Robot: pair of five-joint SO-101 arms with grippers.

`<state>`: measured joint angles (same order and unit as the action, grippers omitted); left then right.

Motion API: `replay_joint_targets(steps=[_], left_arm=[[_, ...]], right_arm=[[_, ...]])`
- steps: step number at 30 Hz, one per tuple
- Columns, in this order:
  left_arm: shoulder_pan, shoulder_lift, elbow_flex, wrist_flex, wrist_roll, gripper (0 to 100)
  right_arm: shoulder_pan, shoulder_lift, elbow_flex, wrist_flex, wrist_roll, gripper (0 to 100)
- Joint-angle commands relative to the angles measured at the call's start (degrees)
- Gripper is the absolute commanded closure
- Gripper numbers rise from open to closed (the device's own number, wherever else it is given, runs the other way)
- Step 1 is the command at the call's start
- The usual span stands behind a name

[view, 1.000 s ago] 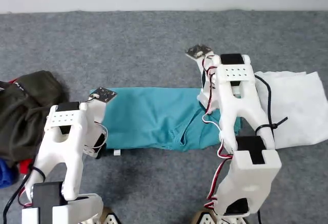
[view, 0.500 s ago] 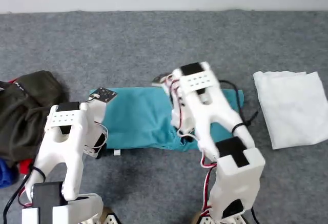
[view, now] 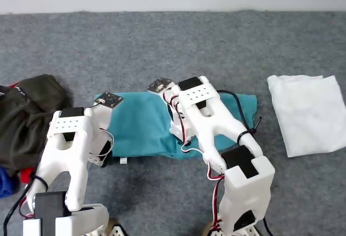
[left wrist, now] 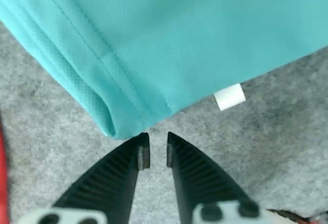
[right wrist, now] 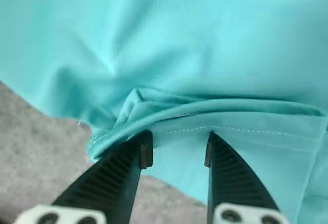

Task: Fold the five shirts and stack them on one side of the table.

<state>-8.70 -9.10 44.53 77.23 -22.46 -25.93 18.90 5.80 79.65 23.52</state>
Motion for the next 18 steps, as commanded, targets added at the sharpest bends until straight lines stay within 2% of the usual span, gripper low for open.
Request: replay_joint_targets(steps=[1,9,14,18], left_arm=[[0.44,-1.93,0.13,-0.09,-0.62,94],[0.44,-1.93,0.13,-0.09,-0.62,94],[0.44,-1.93,0.13,-0.09,-0.62,94],[0.44,-1.93,0.13,-0.09,-0.62,94]], right_arm=[[-0.31,-0.22,0.09,-2.59,-0.53,82.0],[-0.13,2.86,7.82,-15.34,-0.53,82.0],[0.13,-0.04,5.36,-11.38,-0.44,82.0],[0.66,-6.81,2.55,-4.09,-0.35,82.0]])
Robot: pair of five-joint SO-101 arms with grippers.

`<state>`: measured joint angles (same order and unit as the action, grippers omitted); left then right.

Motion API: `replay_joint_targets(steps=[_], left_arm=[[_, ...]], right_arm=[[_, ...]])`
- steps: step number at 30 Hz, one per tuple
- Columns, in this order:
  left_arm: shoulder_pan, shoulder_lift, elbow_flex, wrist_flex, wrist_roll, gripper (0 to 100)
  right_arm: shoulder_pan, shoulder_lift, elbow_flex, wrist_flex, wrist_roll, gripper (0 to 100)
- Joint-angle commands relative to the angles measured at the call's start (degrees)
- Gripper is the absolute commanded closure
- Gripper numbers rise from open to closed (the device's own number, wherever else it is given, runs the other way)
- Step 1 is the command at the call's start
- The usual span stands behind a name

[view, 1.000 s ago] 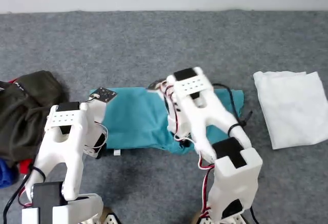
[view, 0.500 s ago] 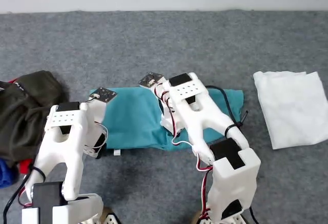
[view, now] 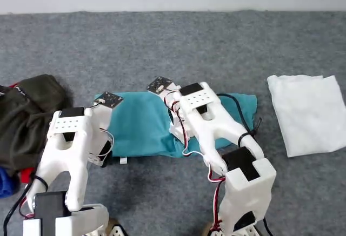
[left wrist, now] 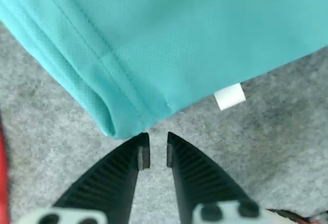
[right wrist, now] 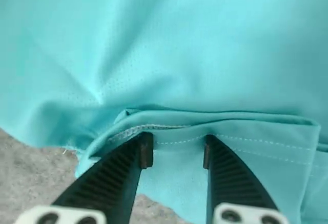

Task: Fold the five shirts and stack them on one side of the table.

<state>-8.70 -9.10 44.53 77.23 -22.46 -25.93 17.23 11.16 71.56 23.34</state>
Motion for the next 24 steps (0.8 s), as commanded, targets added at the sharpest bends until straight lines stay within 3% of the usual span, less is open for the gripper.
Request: replay_joint_targets(steps=[1,11,20,24], left_arm=[[0.44,-1.93,0.13,-0.09,-0.62,94],[0.44,-1.93,0.13,-0.09,-0.62,94],[0.44,-1.93,0.13,-0.09,-0.62,94],[0.44,-1.93,0.13,-0.09,-0.62,94]], right_arm=[[0.57,-7.08,-3.16,6.29,0.00,82.0],[-0.66,-16.40,-2.64,17.63,-0.35,82.0],[-8.57,-16.57,5.10,10.33,-4.66,82.0],[-8.31,-16.48,5.19,5.49,-5.01,82.0]])
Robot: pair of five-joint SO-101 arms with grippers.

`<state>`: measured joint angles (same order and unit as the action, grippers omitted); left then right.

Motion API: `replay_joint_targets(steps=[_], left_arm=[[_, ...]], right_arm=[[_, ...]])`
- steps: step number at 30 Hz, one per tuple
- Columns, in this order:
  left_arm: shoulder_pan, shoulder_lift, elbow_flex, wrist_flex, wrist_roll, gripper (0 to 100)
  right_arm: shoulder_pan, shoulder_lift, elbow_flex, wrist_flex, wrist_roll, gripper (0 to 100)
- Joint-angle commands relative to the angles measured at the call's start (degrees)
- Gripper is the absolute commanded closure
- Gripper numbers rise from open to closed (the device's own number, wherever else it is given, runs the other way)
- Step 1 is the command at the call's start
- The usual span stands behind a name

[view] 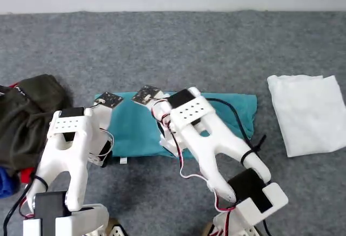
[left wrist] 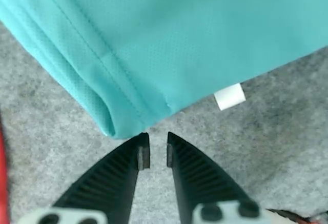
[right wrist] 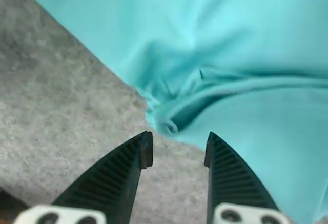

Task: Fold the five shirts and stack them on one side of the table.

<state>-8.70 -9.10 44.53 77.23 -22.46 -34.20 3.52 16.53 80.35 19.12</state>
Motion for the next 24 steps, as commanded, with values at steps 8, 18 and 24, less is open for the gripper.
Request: replay_joint_targets(steps=[8,18,24], left_arm=[[0.44,-1.93,0.13,-0.09,-0.62,94],[0.44,-1.93,0.13,-0.09,-0.62,94],[0.44,-1.93,0.13,-0.09,-0.62,94]], right_arm=[[2.07,-2.68,5.36,-16.75,-0.97,82.0],[2.15,-8.48,2.11,-11.12,-0.44,82.0],[2.07,-13.58,2.29,-1.19,3.60,82.0]])
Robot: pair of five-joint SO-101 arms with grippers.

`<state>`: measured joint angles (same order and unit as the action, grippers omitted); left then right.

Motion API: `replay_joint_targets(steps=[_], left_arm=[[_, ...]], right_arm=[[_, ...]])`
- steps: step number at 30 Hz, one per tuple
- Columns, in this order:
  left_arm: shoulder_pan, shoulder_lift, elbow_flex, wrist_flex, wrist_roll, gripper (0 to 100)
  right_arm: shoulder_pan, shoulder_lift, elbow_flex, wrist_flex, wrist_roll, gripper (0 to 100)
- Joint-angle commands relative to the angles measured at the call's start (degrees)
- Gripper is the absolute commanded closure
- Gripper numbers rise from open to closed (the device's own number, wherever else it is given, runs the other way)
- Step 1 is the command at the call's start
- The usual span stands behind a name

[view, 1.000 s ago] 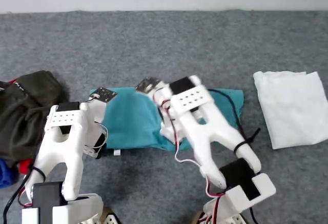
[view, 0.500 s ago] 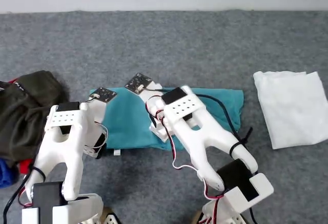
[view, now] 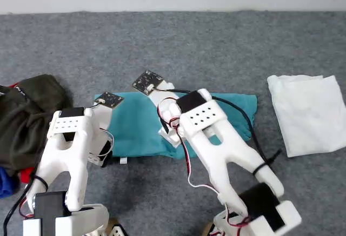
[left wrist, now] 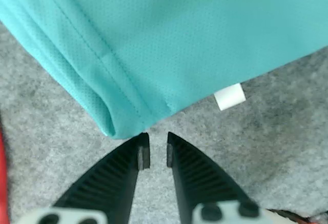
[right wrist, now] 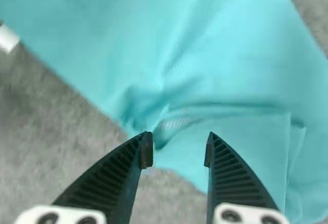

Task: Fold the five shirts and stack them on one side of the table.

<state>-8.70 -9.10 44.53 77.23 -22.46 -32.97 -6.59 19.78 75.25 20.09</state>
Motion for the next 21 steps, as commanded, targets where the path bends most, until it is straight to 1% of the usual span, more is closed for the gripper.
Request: replay_joint_targets(steps=[1,4,15,21], left_arm=[[0.44,-1.93,0.13,-0.09,-0.62,94],[0.44,-1.93,0.13,-0.09,-0.62,94],[0.44,-1.93,0.13,-0.09,-0.62,94],[0.44,-1.93,0.13,-0.09,-0.62,94]], right_arm=[[0.84,-3.56,0.26,4.26,3.16,82.0],[0.84,-3.12,4.22,2.86,3.43,82.0],[0.92,-3.12,15.12,-15.43,3.69,82.0],[0.92,-3.03,18.11,-21.05,3.69,82.0]])
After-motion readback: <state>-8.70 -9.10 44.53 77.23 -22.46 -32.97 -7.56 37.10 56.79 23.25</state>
